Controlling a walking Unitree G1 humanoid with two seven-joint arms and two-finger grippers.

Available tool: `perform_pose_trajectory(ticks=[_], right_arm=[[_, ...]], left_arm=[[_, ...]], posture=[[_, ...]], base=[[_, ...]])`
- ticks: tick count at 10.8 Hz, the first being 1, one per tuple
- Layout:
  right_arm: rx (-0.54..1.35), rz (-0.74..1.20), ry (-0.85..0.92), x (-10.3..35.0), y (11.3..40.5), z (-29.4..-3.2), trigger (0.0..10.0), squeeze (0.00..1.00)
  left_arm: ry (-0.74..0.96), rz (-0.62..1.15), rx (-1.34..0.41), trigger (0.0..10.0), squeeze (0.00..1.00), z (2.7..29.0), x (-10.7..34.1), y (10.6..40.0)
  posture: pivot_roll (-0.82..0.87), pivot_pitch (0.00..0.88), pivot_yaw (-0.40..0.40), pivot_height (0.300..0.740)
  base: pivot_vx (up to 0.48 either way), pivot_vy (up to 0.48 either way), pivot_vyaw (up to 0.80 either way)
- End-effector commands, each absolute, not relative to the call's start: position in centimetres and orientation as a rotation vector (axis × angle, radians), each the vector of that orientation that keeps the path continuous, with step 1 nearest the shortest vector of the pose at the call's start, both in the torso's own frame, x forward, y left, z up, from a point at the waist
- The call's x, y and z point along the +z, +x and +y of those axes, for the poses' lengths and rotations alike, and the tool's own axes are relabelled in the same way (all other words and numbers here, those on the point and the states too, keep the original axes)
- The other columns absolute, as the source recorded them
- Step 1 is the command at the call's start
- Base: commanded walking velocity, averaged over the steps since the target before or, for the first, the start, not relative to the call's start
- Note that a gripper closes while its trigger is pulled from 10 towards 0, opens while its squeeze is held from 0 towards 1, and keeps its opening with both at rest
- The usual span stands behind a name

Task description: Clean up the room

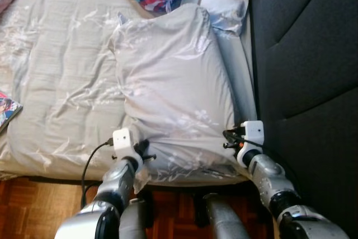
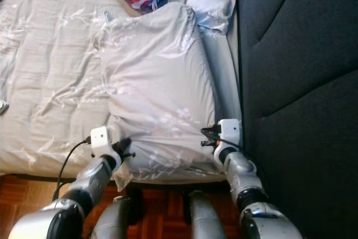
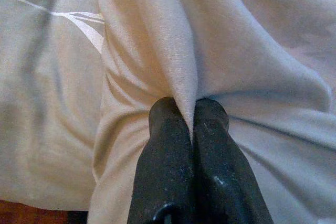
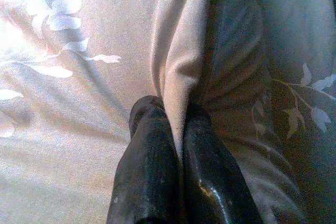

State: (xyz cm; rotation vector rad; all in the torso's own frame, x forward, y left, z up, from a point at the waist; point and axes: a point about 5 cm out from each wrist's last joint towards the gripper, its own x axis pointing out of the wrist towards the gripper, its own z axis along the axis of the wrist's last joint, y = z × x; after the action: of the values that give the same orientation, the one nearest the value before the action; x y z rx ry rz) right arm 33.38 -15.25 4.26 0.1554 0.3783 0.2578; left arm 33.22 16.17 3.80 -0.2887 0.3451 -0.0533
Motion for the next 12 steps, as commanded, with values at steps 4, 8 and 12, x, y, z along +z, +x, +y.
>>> perform_pose_trajectory(ticks=[4,8,12], right_arm=[[0.205,0.372,0.204,3.5,32.8,-14.8,0.0,0.00],[0.010,0.021,0.229,9.1,35.2,-18.5,0.0,0.00],[-0.281,-0.381,-0.027,14.7,32.4,-24.0,0.0,0.00]], left_arm=[[-0.022,0.218,-0.043,10.0,0.00,17.7,5.0,33.2],[0.057,-0.075,0.000,10.0,0.00,17.8,11.4,36.3],[0.093,-0.231,-0.110,10.0,0.00,14.6,14.3,37.0]], posture=[[0.03,0.314,-0.014,0.714],[0.02,0.275,-0.010,0.714],[0.00,0.307,-0.006,0.714]], base=[[0.000,0.000,0.00],[0.000,0.000,0.00],[0.000,0.000,0.00]])
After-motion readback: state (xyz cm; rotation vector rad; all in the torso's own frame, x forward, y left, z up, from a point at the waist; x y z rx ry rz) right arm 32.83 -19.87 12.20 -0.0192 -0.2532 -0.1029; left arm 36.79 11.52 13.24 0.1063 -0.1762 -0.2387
